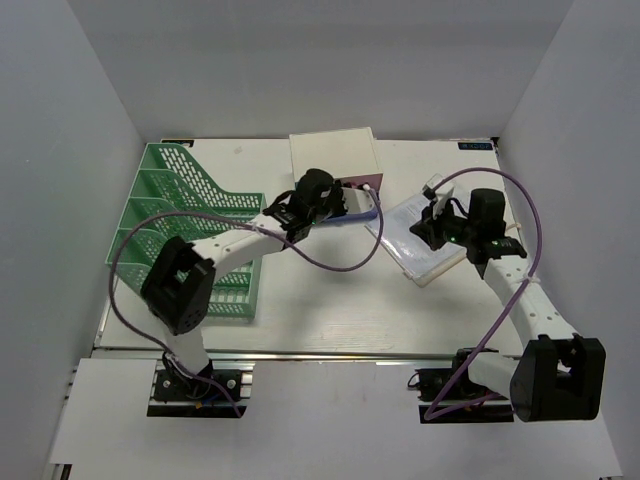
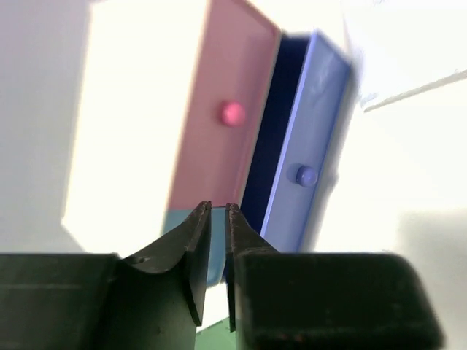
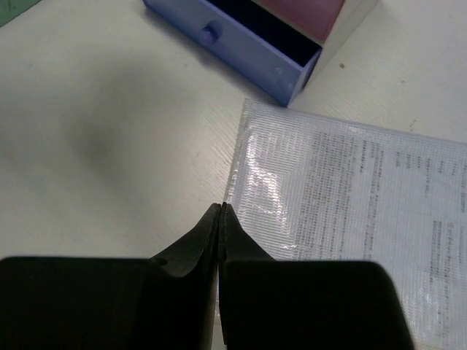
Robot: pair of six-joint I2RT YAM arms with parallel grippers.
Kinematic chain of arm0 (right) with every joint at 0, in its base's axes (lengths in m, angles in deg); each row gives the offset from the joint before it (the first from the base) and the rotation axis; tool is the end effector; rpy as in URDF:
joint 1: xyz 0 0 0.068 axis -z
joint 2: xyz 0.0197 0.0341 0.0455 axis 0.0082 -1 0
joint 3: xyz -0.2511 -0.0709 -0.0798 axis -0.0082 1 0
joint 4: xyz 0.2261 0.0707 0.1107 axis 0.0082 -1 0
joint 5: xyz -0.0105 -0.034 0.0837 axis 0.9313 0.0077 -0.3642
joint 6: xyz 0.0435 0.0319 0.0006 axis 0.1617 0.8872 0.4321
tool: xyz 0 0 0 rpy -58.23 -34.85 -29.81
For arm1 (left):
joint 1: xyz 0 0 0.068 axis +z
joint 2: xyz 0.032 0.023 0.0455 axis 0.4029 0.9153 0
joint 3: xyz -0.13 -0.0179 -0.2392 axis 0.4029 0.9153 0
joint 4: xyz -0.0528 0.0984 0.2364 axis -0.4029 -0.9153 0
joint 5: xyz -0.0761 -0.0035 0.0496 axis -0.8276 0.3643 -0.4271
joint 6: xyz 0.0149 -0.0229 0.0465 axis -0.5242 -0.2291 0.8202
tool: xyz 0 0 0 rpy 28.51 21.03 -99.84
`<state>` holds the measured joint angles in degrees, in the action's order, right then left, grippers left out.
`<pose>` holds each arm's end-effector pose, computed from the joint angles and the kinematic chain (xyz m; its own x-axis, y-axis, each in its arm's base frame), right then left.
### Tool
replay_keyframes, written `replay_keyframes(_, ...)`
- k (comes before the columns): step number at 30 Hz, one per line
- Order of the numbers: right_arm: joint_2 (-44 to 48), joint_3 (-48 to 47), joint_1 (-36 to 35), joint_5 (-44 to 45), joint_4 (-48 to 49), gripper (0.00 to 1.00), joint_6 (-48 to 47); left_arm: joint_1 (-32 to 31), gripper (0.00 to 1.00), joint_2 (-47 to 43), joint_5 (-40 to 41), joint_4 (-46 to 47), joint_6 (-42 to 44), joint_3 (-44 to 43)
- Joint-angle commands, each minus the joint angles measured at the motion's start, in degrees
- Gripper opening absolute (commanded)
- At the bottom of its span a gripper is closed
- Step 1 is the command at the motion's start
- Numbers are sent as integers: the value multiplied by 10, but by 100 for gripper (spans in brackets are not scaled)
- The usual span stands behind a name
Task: Organize the desk
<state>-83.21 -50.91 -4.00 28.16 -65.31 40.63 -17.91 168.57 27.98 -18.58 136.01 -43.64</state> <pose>0.2499 0.0397 0.2763 -0.2337 -0.3357 -0.9125 -0.6972 0.7120 -0.0834 0.3172 -0.2796 0.2551 0.2408 0.7924 -0.5605 0.6794 0.2747 0.6804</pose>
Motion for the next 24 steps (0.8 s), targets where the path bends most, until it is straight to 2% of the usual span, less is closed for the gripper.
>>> replay_keyframes(1,-9,13,0,-74,-27,0,-82,-3,24,-113,-62,-20,-78,33)
replay_keyframes(4,-16,26,-5,-145,-65,0,-177,3,16,-183,-103,-47,-181,86)
replay_keyframes(5,-19,30,-9,-165,-73,0,-201,3,7,-201,-102,-47,-218,104)
replay_keyframes(6,-20,35,-18,-167,-79,0,-220,9,3,-219,-99,-45,-294,124)
replay_keyframes(9,-32,36,-49,-121,-63,0,-255,9,2,-285,-8,-76,-482,183)
replay_keyframes(11,-42,33,-76,-45,-37,0,-260,9,3,-329,-17,-114,-513,222)
replay_keyframes(14,-68,31,-113,26,27,0,-255,9,37,-398,-30,-110,-547,292)
replay_keyframes(15,-78,26,-123,67,39,0,-250,9,57,-415,-30,-106,-554,308)
replay_keyframes(18,-158,-29,-157,141,54,1,-229,9,81,-482,-30,-97,-524,348)
replay_keyframes(19,-173,-55,-175,180,60,6,-224,9,84,-493,-30,-98,-517,351)
replay_keyframes(24,-251,-71,-208,261,169,10,-238,9,86,-538,-13,-93,-494,371)
